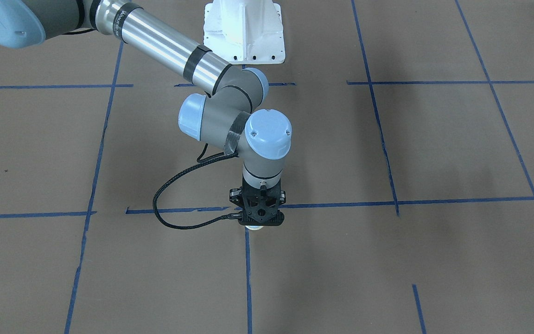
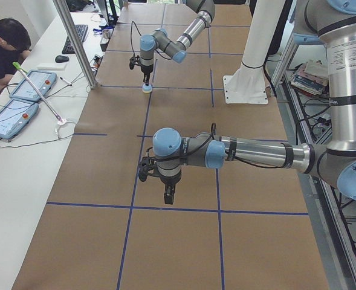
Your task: Place and press bell with both arms
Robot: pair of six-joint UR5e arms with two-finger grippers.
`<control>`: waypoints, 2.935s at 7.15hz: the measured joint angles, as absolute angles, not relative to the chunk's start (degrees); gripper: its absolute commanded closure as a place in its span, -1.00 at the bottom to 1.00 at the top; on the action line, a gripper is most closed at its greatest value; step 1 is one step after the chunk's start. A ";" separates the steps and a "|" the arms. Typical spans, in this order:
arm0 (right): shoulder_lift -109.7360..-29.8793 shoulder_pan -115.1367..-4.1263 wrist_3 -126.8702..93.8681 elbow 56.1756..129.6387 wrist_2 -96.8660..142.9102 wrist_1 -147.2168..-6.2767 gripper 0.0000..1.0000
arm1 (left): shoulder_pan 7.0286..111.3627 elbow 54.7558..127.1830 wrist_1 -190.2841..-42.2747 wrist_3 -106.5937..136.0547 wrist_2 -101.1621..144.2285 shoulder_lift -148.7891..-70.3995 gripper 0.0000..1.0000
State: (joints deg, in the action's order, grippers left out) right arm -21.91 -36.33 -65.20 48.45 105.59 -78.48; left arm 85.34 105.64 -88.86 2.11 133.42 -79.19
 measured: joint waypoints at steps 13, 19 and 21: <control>-59.08 -62.58 -19.98 91.79 128.05 -98.41 -1.00 | 85.25 104.03 -89.05 1.85 132.83 -79.35 -1.00; -97.83 -83.51 16.33 105.77 132.69 -98.06 -1.00 | 85.22 104.03 -89.88 1.55 133.22 -79.19 -1.00; -100.77 -85.99 17.01 105.71 133.16 -97.93 -1.00 | 85.24 104.10 -89.33 1.77 134.31 -79.19 -1.00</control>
